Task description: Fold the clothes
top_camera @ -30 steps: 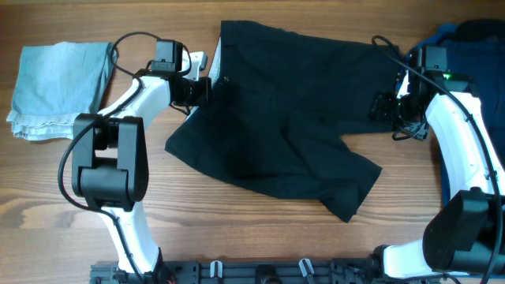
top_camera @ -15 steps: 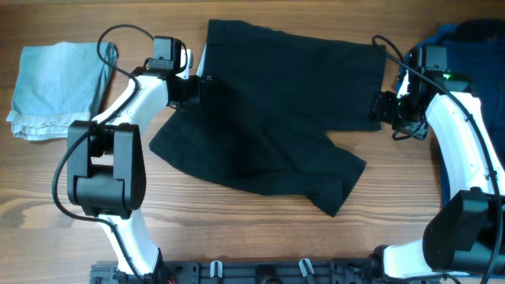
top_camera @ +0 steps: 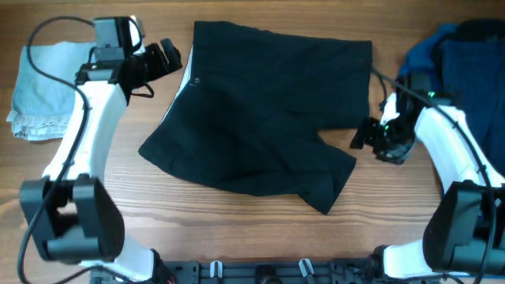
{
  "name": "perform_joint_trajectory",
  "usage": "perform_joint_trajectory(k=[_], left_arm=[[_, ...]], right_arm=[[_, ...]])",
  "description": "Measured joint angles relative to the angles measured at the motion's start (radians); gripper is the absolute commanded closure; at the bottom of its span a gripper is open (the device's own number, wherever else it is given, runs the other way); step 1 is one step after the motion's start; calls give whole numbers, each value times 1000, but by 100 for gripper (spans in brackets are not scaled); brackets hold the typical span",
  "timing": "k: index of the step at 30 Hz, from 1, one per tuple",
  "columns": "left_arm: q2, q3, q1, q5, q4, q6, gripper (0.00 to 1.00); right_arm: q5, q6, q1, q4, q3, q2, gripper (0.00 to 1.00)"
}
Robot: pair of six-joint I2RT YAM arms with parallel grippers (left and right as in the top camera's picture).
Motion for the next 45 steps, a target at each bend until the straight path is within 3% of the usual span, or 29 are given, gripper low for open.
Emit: perform_joint_trajectory(k=[2, 4, 6, 7, 8, 14, 18, 19, 20, 23, 25, 36, 40, 43, 45], left_arm=[[-10, 2, 0, 7, -9, 0, 0], [-8, 2, 0, 10, -14, 0, 0], [-8, 2, 0, 10, -17, 0, 0], [-8, 2, 0, 10, -20, 0, 0], [-8, 2, 0, 10, -23, 0, 0], [-8, 2, 0, 10, -29, 0, 0], [-8, 2, 0, 10, -31, 0, 0], [-8, 2, 0, 10, -31, 1, 0], [-8, 2, 0, 10, -32, 1, 0], [-8, 2, 0, 10, -39, 1, 0], [-8, 2, 0, 10, -49, 1, 0], [-8, 2, 0, 10, -57, 1, 0], [-8, 2, 0, 10, -58, 1, 0], [-8, 2, 0, 10, -59, 1, 0], [-8, 2, 0, 10, -59, 1, 0]], right_arm=[[-39, -7, 0, 68, -89, 0, 36], [-77, -23, 0, 143, -154, 0, 59], [-100, -32, 0, 205, -199, 0, 73], [-105, -35, 0, 238, -212, 0, 89], [-110, -40, 0, 273, -224, 0, 96], [-58, -52, 0, 450, -249, 0, 96], [82, -59, -16, 475, -248, 0, 96], [99, -59, -29, 475, -242, 0, 91], [105, -68, -40, 478, -233, 0, 69], [88, -91, -42, 475, -223, 0, 52], [-24, -135, -42, 445, -222, 0, 46], [-193, -230, -42, 421, -222, 0, 45], [-260, -294, -42, 424, -222, 0, 28], [-278, -328, -42, 421, -222, 0, 30], [-278, -336, -42, 406, -222, 0, 41]])
